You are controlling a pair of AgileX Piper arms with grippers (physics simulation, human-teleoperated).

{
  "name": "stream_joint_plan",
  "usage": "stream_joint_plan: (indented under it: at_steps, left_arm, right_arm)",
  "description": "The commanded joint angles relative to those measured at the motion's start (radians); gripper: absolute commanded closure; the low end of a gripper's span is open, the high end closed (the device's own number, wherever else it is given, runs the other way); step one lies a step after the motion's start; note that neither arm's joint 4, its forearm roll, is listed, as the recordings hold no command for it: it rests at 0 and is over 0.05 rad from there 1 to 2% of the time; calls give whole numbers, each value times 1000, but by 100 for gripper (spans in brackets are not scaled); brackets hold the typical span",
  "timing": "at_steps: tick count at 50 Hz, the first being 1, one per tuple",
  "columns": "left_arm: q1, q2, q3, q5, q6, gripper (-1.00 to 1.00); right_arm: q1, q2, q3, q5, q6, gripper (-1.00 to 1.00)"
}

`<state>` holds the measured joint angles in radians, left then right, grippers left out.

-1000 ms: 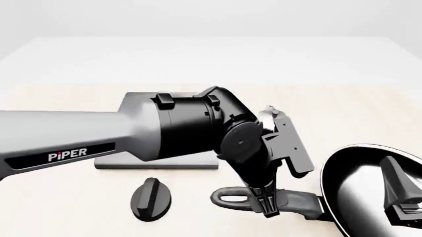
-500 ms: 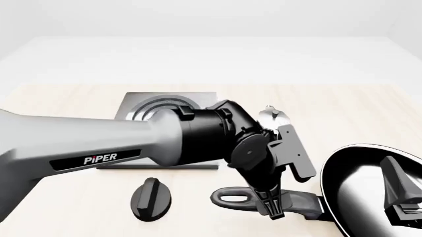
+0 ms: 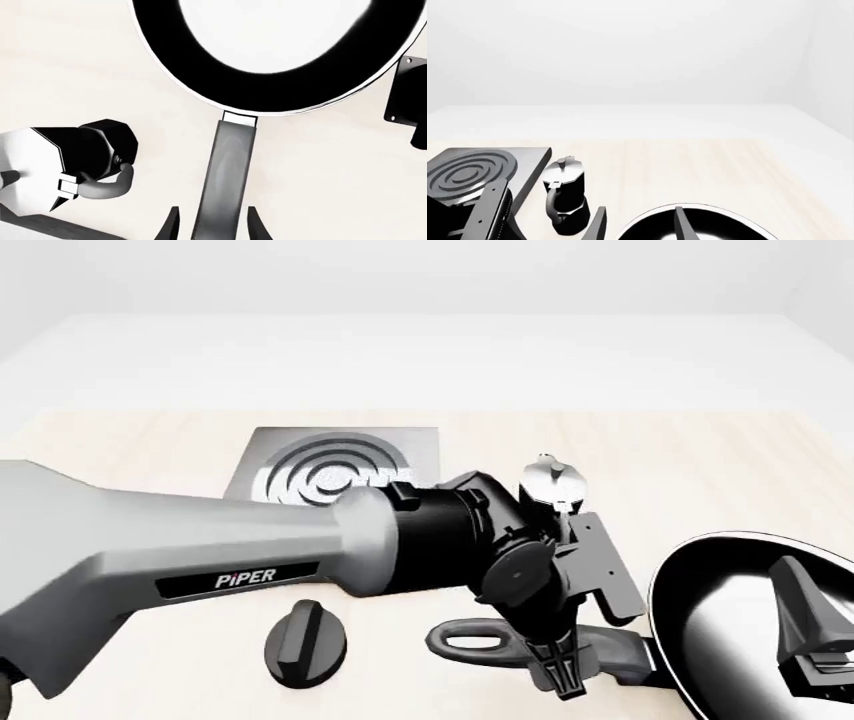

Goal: Put the frying pan on the stove.

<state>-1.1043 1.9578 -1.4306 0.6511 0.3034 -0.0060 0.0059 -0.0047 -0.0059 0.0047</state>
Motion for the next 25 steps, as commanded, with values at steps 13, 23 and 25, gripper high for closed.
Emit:
stream_joint_plan:
  at_steps: [13, 23, 25]
  left_arm:
    - [-8, 32, 28, -57, -46, -100]
    - [-1, 38, 51, -75, -49, -100]
    - [-2, 37, 54, -78, -51, -100]
  right_arm:
    - [0, -2, 1, 1, 1, -100]
    - [0, -3, 1, 2, 1, -100]
    - [0, -3, 1, 2, 1, -100]
